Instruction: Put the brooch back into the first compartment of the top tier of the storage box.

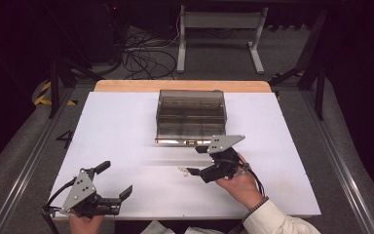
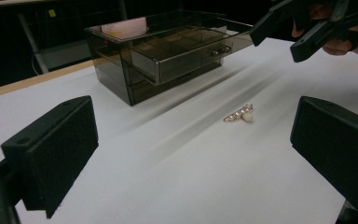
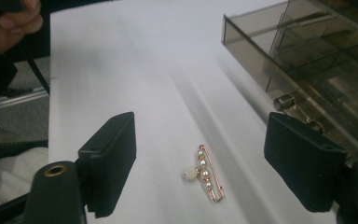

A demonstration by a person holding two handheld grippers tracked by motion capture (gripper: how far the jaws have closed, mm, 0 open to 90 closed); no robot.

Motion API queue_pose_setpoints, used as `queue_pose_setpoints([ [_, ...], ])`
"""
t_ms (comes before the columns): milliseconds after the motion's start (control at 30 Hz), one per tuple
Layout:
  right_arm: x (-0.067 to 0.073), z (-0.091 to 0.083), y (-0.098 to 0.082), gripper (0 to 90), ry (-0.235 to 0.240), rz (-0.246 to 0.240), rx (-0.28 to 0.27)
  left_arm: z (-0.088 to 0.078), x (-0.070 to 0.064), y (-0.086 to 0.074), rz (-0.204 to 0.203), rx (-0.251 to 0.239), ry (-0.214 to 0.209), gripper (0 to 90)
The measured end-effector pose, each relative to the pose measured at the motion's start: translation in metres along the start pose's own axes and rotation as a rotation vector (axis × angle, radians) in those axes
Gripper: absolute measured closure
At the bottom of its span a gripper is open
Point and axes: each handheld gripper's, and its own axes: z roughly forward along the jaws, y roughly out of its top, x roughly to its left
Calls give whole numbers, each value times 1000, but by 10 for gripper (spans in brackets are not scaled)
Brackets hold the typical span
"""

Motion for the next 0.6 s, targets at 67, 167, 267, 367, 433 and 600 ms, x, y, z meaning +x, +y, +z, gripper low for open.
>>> queue_pose_setpoints([
  [67,-1,5,0,284,2,-4,24,0,0,0,0,0,0,15],
  [167,-1,13,-1,316,6,-10,61,0,0,0,-1,1,0,15],
  [267,-2,22,-2,345,6,-23,99,0,1,0,3,4,-2,15],
  [367,-3,28,-3,361,8,-25,129,0,0,0,3,2,-2,15],
  [433,-3,32,-4,375,7,-34,147,0,0,0,4,3,-4,15],
  [600,-7,39,-6,411,-4,-44,194,0,1,0,3,3,-3,15],
])
